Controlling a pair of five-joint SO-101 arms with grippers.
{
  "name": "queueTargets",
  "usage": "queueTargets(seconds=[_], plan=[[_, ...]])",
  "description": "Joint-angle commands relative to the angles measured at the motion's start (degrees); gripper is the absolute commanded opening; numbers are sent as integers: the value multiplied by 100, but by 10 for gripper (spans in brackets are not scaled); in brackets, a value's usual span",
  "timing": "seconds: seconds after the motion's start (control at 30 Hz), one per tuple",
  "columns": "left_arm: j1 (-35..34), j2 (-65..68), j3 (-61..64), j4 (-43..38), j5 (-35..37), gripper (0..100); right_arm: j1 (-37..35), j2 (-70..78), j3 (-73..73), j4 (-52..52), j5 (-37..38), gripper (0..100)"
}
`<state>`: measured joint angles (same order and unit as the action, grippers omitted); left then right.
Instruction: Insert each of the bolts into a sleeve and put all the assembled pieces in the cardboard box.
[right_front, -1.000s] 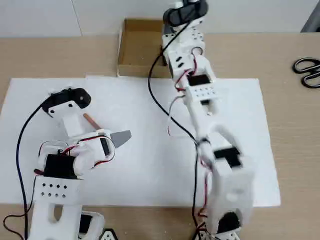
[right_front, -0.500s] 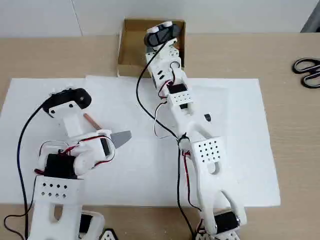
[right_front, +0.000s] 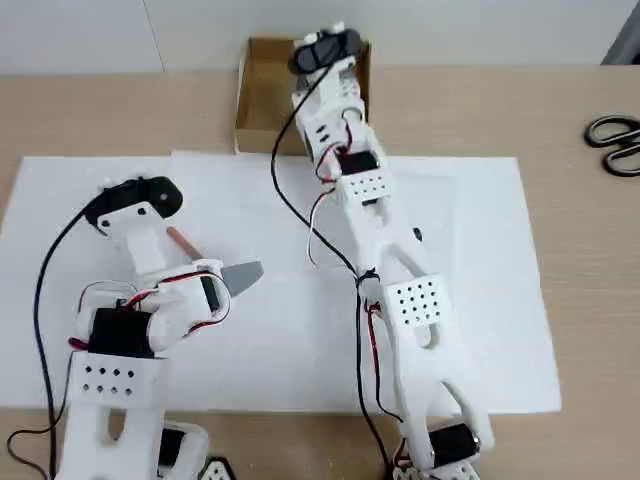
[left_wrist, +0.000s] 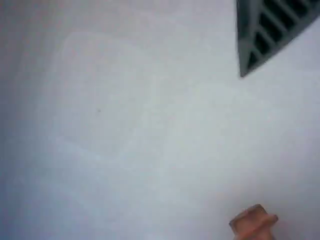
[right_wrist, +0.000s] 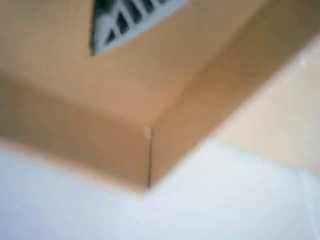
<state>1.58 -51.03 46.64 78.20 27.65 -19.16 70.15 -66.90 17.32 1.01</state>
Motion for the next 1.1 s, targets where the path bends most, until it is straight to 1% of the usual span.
queueTargets(seconds=[0.0,0.17,0.3,0.5,0.67,0.73,0.9,1.07], plan=[[-9,-97,-22,-105,0,344,127,-180,-1275,927,62,195],[-9,-97,-22,-105,0,344,268,-189,-3024,2809,62,194],[-9,-97,-22,-105,0,344,505,-523,-2971,3987,62,194],[-9,-97,-31,-97,0,344,760,-1930,-2954,6246,26,194],[-9,-97,-31,-88,0,344,963,-2721,-2945,7653,26,194],[-9,-97,-31,-88,0,344,1077,-2949,-2945,7908,35,194],[-9,-97,-31,-88,0,344,1719,-3451,-2945,7943,35,194],[-9,-97,-48,-88,0,344,1974,-4048,-2945,7978,62,194]])
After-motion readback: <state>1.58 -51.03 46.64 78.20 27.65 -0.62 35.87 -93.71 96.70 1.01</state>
